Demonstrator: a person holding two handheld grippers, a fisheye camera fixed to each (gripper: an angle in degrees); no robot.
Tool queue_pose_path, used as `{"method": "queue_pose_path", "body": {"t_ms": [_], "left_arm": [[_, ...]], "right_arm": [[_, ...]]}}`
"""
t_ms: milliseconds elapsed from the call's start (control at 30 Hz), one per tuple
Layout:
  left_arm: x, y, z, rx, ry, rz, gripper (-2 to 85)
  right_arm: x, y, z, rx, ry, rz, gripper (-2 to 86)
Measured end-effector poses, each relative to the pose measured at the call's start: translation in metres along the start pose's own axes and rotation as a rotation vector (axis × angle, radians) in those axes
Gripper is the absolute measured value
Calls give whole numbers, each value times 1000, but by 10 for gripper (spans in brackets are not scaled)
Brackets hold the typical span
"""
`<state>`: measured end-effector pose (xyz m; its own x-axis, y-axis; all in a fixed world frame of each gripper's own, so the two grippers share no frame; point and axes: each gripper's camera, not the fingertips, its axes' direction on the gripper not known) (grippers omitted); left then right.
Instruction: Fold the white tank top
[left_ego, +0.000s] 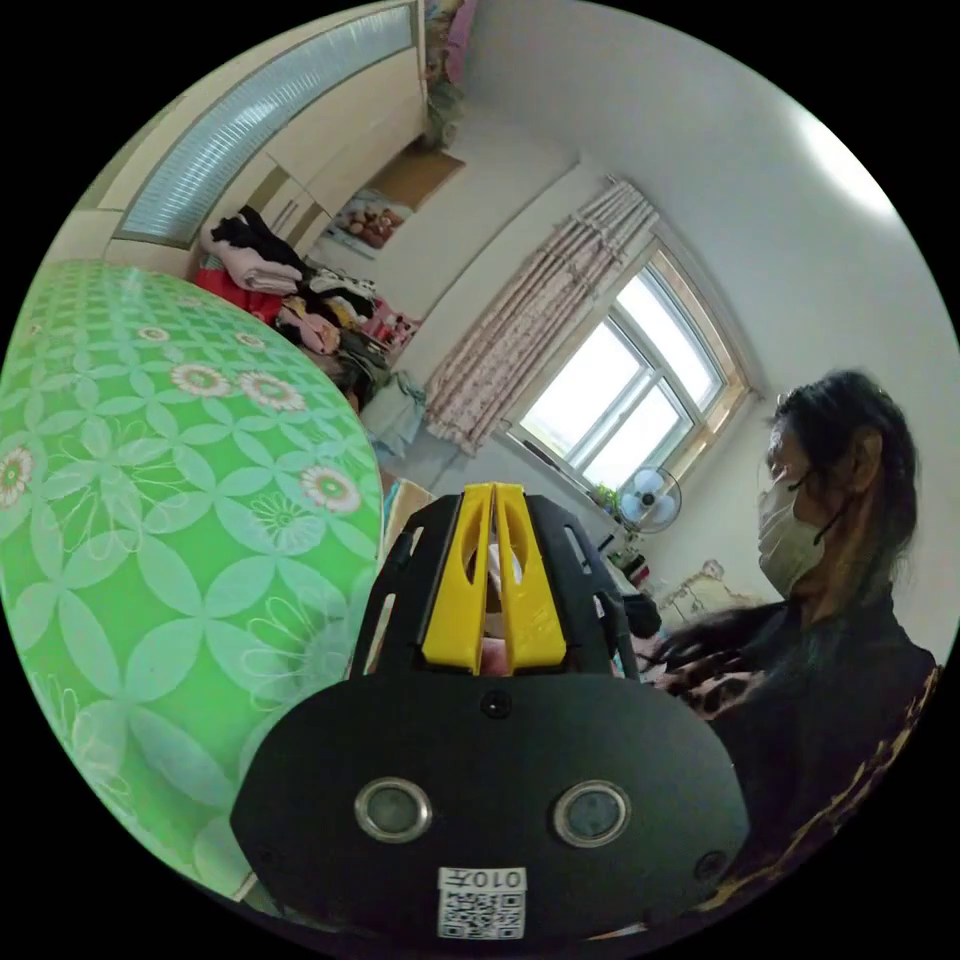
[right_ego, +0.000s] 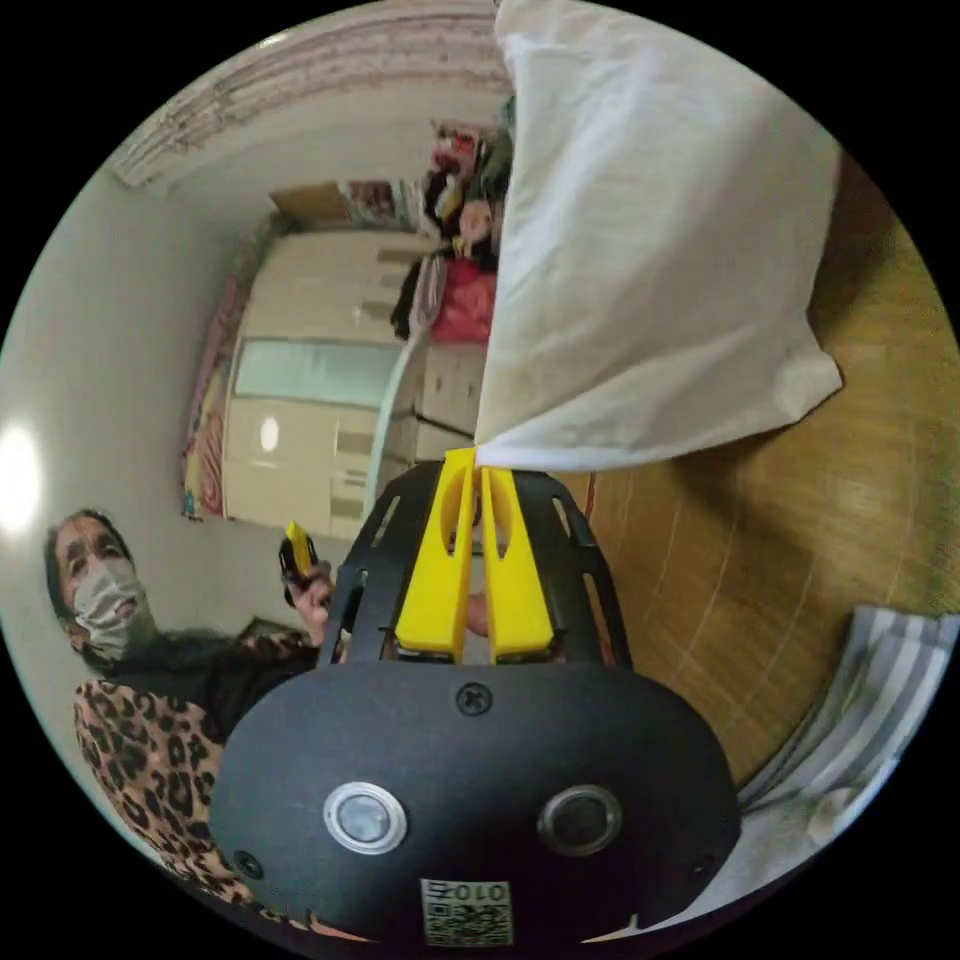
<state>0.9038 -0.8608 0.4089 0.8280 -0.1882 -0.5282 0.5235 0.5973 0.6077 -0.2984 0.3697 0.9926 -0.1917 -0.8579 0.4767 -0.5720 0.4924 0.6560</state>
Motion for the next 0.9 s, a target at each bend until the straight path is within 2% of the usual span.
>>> {"method": "queue_pose_path", "body": {"t_ms": [33, 133, 167, 267, 367, 433, 500, 567, 633, 733, 900], "left_arm": [[5, 2, 24, -58, 27, 15, -1], [15, 16, 89, -211, 119, 28, 0], [17, 24, 115, -275, 151, 34, 0], [19, 48, 178, -449, 185, 39, 0], [12, 73, 231, -566, 201, 20, 3], [-2, 92, 262, -629, 163, -14, 7], [-25, 116, 297, -715, 59, -98, 14], [-57, 146, 339, -816, -32, -171, 32], [-80, 162, 366, -882, -66, -242, 46], [-107, 175, 396, -920, -115, -306, 64], [-125, 183, 427, -890, -70, -370, 67]], "right_arm": [[-3, 11, 41, -166, 36, 5, 40], [-15, 35, 115, -501, 29, -68, 65], [-18, 37, 120, -536, 10, -84, 69], [-35, 26, 83, -422, 8, -175, 76], [-31, 3, -10, -72, 58, -161, 84], [-13, -6, -79, 242, 133, -68, 120], [-1, -23, -105, 326, 241, -26, 154], [11, -53, -111, 311, 359, -22, 180], [27, -106, -97, 202, 547, -1, 204], [44, -165, -61, 64, 695, -19, 223], [81, -227, 20, -123, 734, -92, 228]]}}
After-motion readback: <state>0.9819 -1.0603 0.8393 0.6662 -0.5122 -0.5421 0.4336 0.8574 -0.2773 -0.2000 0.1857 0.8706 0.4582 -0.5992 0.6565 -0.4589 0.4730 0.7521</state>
